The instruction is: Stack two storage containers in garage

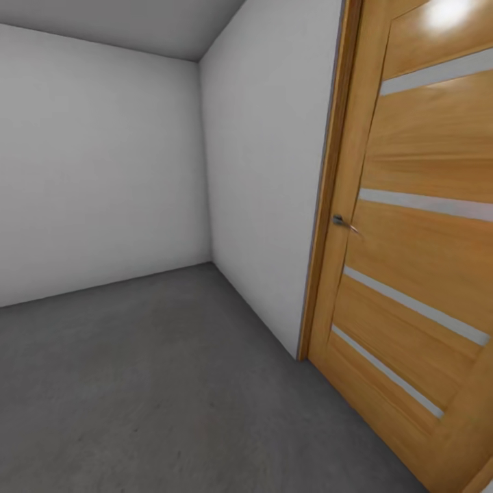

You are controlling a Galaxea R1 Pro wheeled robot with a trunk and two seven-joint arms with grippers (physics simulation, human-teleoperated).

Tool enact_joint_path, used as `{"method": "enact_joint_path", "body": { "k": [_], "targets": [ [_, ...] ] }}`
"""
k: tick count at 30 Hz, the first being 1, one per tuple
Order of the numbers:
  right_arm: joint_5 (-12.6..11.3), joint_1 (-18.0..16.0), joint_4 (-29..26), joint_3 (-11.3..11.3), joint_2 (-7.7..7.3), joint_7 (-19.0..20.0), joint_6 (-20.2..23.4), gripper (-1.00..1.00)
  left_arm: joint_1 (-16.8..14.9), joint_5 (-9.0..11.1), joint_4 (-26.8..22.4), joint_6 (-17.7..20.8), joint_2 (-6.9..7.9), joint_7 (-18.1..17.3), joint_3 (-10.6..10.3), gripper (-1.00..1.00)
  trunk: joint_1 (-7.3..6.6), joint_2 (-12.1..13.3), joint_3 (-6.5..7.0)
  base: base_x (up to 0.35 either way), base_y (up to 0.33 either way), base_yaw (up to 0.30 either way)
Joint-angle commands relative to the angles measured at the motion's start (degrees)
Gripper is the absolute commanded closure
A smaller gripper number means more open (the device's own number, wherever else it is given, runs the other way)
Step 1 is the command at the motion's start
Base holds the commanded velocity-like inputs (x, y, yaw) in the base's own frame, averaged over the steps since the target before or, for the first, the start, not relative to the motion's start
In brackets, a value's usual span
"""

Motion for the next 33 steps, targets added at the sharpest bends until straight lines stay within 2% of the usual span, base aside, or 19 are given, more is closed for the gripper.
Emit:
{"method": "enact_joint_path", "body": {
  "k": [1,33],
  "targets": [
    [-0.6,0.0,0.0,0.5,0.02,0.0,-0.2,-1.00,0.0,0.4,0.0,-0.1,0.00,0.0,0.0,-1.00,0.03,0.0,-0.05,0.324,0.072,-0.113],
    [-0.6,0.0,0.0,0.5,0.00,0.0,-0.2,-1.00,0.0,0.4,0.0,-0.1,0.00,0.0,0.0,-1.00,0.03,0.0,-0.05,0.323,0.072,-0.274]
  ]
}}
